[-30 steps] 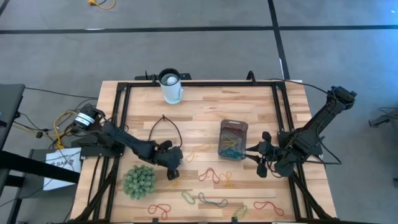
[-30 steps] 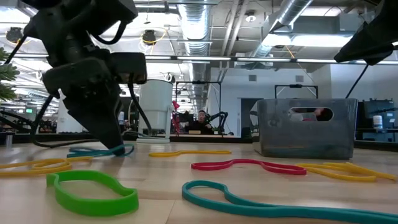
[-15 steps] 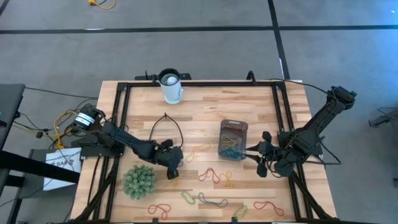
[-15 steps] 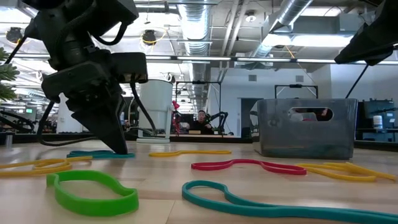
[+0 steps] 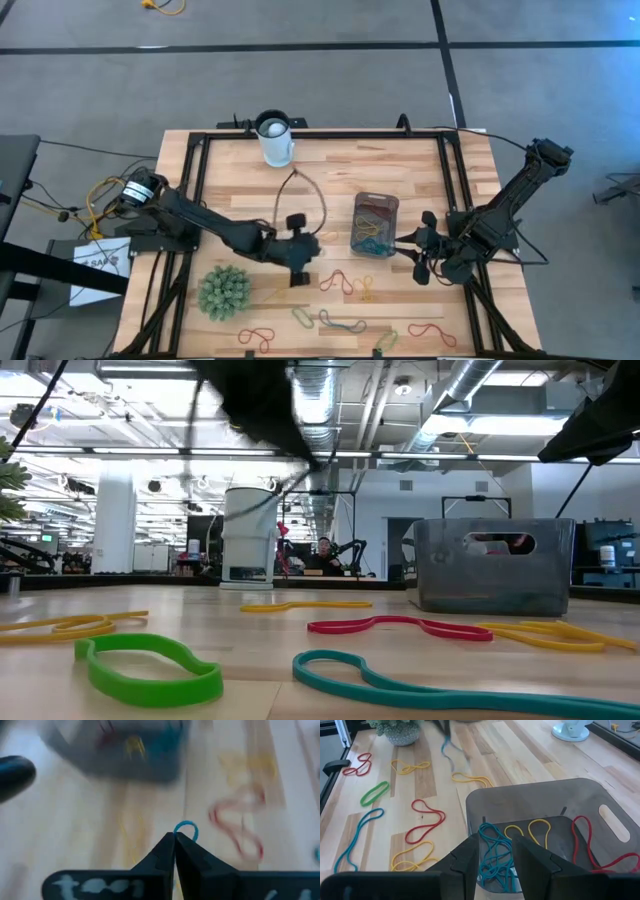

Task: Pick and place items into bin
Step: Put the blue rubber band into the black bin

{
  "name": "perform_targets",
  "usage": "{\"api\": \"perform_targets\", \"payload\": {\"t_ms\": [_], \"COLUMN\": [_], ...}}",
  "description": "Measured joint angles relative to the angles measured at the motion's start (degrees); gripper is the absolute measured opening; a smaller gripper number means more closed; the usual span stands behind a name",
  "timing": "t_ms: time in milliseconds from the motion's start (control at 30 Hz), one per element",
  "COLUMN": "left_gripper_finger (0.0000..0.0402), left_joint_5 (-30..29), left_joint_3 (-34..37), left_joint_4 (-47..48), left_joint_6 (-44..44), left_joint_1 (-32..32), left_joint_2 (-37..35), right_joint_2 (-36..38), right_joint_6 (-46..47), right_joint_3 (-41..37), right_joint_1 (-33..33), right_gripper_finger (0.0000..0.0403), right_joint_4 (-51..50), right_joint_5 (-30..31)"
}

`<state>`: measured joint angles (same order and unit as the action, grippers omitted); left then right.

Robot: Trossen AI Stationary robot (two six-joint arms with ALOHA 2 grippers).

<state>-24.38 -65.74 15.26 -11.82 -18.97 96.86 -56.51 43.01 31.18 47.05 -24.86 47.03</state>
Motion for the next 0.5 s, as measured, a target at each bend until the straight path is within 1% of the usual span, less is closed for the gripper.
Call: {"api": "perform_targets", "payload": {"t_ms": [133,233,300,367,433,500], "left_gripper_finger": [0.0,0.0,0.0,0.0,0.0,0.0], "left_joint_5": [-3.6,-3.9,-2.2,0.7,4.3,8.1], "left_joint_3": [-12.0,-21.5,-26.8,-30.6,-32.7,-33.2], "left_joint_4": [4.5,7.2,8.3,8.6,8.7,7.4], "left_joint_6": [8.0,14.2,18.1,21.0,21.7,21.6], "left_joint_1": [1.5,2.9,4.1,5.6,7.2,8.9], "left_joint_2": [0.0,-0.1,-0.2,-0.4,-0.4,-0.3], "right_joint_2": [0.0,0.0,0.0,0.0,0.0,0.0], "right_joint_6": [0.0,0.0,0.0,0.0,0.0,0.0], "right_joint_3": [0.0,0.0,0.0,0.0,0.0,0.0], "right_joint_1": [0.0,0.0,0.0,0.0,0.0,0.0], "right_gripper_finger": [0.0109,0.0109,0.0109,0.0109,0.0109,0.0109], "right_joint_4": [0.0,0.0,0.0,0.0,0.0,0.0], "right_joint_5": [0.0,0.0,0.0,0.0,0.0,0.0]}}
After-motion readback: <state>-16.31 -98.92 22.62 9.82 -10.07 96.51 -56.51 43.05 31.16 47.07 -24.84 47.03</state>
